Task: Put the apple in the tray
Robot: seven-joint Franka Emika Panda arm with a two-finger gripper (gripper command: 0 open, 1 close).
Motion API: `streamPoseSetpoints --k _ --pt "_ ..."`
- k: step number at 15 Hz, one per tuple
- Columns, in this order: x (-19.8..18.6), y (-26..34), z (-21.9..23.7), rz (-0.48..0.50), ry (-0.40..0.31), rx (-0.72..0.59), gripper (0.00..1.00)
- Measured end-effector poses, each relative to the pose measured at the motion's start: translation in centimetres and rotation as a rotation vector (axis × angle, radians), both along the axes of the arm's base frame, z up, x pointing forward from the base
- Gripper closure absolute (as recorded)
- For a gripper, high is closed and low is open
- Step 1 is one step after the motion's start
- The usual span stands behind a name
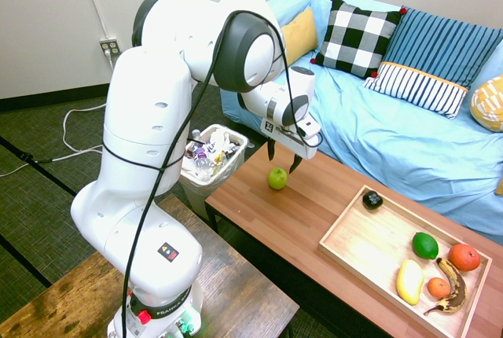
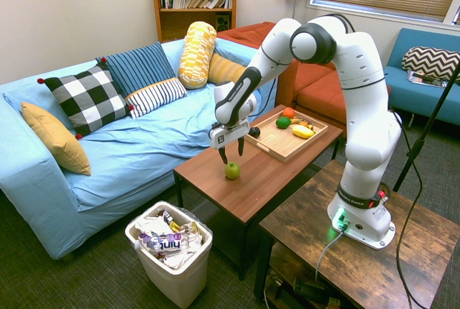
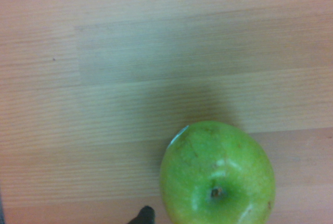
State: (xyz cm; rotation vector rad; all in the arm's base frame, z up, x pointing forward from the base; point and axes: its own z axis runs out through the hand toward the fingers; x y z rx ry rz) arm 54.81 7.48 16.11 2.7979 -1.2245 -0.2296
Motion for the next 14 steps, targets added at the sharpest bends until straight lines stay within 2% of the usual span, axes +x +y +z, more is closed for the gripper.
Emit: streamPoseSetpoints --k 5,6,14 --pt "0.3 1.2 -4.4 -0.002 0.058 -0.014 0.00" --pt "0.3 1.5 -4.8 -0.005 0.066 -0.015 1.00" --pt "0.4 1.7 -5.9 -0.032 0.107 -0.014 1.00"
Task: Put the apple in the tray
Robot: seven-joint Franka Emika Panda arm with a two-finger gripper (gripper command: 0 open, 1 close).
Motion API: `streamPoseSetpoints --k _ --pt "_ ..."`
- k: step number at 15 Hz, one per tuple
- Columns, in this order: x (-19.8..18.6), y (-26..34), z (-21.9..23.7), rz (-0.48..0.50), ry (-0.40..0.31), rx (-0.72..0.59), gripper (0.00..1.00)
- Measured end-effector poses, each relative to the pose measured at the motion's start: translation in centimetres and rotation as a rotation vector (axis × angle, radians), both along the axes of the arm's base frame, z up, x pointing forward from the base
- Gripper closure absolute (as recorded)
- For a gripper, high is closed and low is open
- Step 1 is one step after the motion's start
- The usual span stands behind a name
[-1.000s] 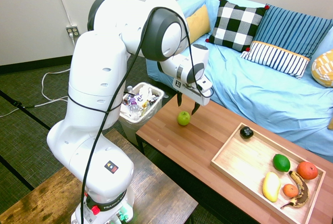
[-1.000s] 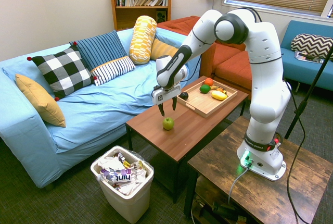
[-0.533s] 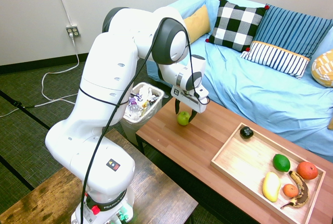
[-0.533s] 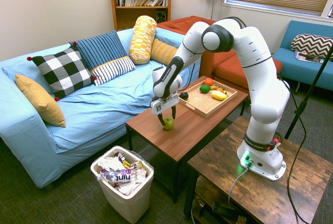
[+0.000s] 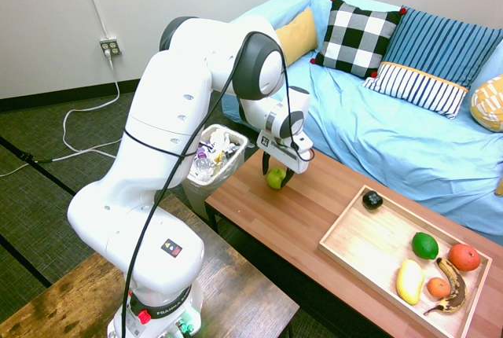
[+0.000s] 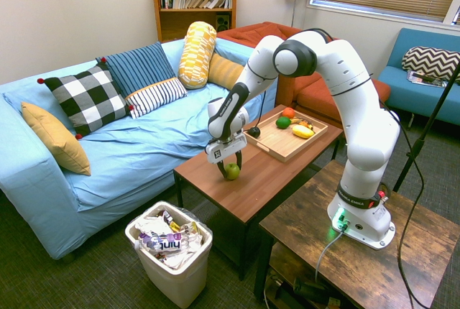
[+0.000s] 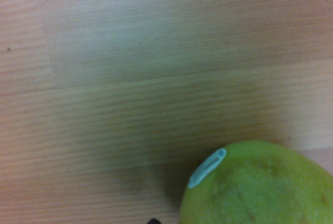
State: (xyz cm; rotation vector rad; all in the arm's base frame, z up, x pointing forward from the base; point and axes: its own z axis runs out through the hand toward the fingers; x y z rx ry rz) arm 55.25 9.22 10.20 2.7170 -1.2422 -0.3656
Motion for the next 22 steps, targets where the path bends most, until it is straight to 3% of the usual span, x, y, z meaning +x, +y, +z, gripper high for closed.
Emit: streamPoseSetpoints --k 4,8,11,15,22 --pt "1.0 0.0 1.7 -0.010 -0.028 -0.004 1.00" --pt "3.2 -3.5 8.2 -0.066 -0.102 -0.015 1.00" --pt "4.4 -9.6 12.3 -0.160 -0.168 -0.030 1.00" --pt "4.8 -19.4 14.5 -0.266 -0.216 -0.033 1.00" --pt "2.6 -35.6 12.1 -0.426 -0.228 -0.018 1.00"
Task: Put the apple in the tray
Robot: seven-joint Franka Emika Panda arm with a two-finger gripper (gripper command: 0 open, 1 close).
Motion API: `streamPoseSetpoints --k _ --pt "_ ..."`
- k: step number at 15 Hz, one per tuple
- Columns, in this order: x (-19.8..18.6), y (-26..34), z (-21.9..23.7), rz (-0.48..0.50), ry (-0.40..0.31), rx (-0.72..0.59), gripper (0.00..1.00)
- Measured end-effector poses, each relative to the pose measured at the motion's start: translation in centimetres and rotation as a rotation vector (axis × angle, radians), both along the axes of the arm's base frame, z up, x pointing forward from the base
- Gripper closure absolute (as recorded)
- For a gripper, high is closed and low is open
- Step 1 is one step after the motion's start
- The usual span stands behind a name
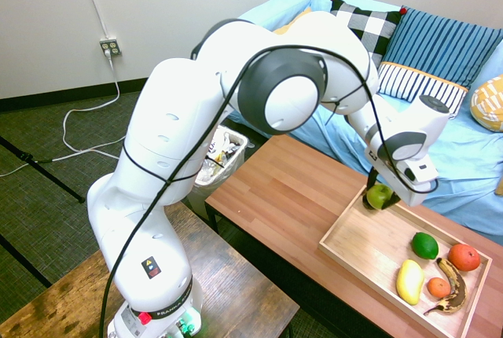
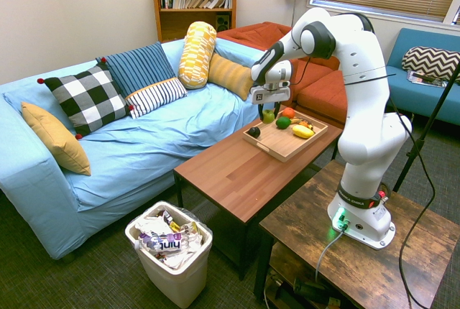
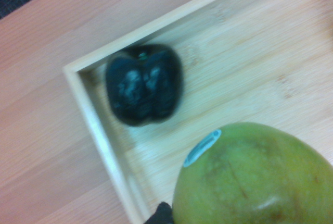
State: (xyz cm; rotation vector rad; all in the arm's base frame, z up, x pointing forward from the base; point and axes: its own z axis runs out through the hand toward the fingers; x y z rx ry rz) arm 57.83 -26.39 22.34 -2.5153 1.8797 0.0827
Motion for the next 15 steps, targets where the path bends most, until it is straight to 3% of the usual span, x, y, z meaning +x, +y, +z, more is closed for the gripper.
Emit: streamPoseSetpoints --k 5,12,13,15 --pt "0.1 -5.8 -5.6 -0.067 0.048 0.003 1.00" --pt "-0.1 -7.4 -10.6 -0.071 0.106 0.026 1.00" --pt "-0.1 -7.4 -10.7 -0.067 0.107 0.026 0.00" --pt "-0.2 -7.6 -10.6 -0.055 0.105 0.033 0.00"
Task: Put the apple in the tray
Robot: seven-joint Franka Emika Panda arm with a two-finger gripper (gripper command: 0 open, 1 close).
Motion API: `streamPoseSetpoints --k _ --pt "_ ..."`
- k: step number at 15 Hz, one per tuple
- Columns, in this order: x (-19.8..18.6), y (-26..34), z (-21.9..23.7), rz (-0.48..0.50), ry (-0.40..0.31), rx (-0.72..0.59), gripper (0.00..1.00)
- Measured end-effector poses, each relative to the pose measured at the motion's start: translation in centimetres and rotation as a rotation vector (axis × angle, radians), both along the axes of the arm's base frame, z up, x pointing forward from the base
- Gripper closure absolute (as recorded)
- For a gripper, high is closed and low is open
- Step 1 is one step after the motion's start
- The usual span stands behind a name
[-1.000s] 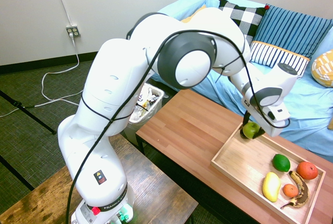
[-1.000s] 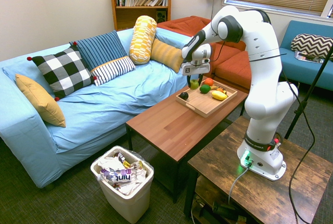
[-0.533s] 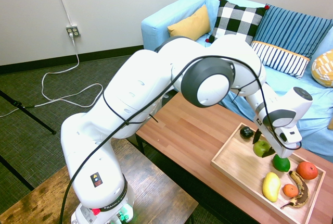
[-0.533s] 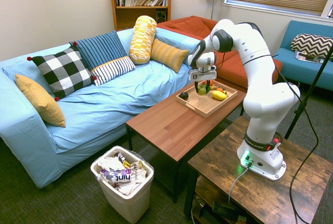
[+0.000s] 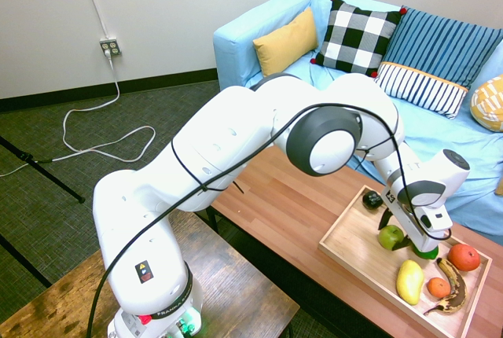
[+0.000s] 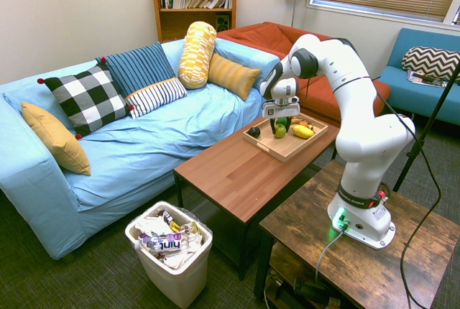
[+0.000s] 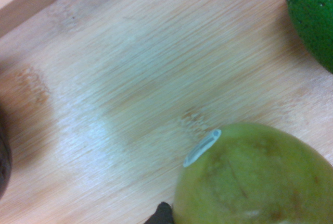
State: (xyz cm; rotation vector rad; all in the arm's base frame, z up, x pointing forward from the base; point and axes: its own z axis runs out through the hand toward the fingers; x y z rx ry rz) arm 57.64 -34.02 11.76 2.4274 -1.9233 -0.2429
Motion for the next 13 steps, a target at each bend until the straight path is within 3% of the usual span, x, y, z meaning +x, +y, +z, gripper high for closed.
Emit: streamPoseSetpoints --k 8,13 --pt "0.0 -0.8 1.5 0.012 -0.025 -0.001 0.00" --pt "-0.8 -2.5 8.7 -0.016 -0.093 -0.037 0.00"
